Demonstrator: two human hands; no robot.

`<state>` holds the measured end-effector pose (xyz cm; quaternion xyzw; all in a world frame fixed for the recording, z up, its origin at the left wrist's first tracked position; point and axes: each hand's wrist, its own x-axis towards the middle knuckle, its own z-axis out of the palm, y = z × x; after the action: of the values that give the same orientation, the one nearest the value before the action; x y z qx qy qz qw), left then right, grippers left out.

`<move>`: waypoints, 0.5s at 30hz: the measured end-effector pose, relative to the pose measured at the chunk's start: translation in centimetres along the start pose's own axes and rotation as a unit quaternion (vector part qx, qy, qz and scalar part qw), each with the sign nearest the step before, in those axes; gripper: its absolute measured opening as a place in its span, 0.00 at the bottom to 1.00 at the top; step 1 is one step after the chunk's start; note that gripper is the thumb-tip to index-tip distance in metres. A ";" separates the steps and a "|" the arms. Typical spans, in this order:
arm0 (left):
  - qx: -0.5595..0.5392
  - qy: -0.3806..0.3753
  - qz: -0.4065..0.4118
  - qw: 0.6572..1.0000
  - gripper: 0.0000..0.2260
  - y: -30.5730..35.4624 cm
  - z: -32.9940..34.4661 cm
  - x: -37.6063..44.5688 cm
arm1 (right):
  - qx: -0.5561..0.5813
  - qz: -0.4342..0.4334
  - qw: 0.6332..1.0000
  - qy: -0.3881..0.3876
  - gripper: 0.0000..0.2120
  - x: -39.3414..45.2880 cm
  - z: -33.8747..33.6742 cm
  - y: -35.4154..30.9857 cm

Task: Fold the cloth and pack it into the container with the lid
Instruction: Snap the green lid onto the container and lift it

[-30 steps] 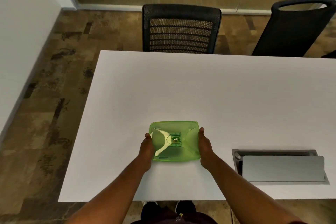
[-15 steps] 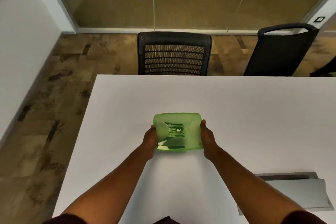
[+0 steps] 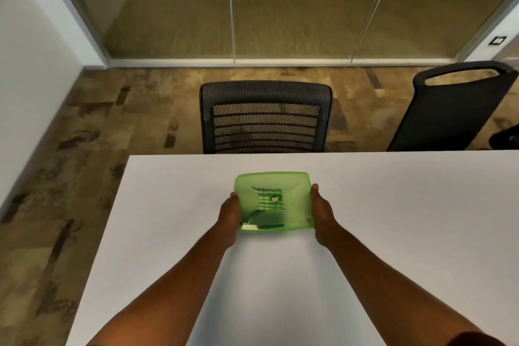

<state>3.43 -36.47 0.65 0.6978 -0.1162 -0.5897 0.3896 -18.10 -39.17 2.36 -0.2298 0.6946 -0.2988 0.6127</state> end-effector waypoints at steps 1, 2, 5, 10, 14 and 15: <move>0.002 0.004 0.000 1.000 0.20 0.6 0.4 1.3 | 0.000 -0.001 1.000 0.001 0.29 1.2 0.4 -0.5; 0.008 0.010 -0.001 1.000 0.21 1.1 0.7 2.4 | 0.000 -0.004 1.000 0.003 0.27 2.2 0.7 -1.0; 0.023 0.021 0.003 1.000 0.23 2.3 1.6 4.9 | -0.001 -0.012 1.000 0.004 0.23 4.5 1.7 -1.9; 0.045 0.031 0.002 0.999 0.24 2.9 2.2 7.5 | -0.005 -0.014 1.000 0.015 0.22 7.2 2.5 -2.3; 0.050 0.032 -0.005 0.998 0.24 2.8 2.3 8.2 | -0.006 -0.017 1.000 0.022 0.22 8.1 2.7 -2.1; 0.050 0.031 -0.007 0.998 0.24 2.7 2.4 8.3 | -0.013 -0.020 0.999 0.022 0.22 8.2 2.7 -2.1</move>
<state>4.37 -44.39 -3.54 0.7354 -0.1281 -0.5637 0.3537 -16.70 -46.66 -2.20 -0.2447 0.7067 -0.3070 0.5886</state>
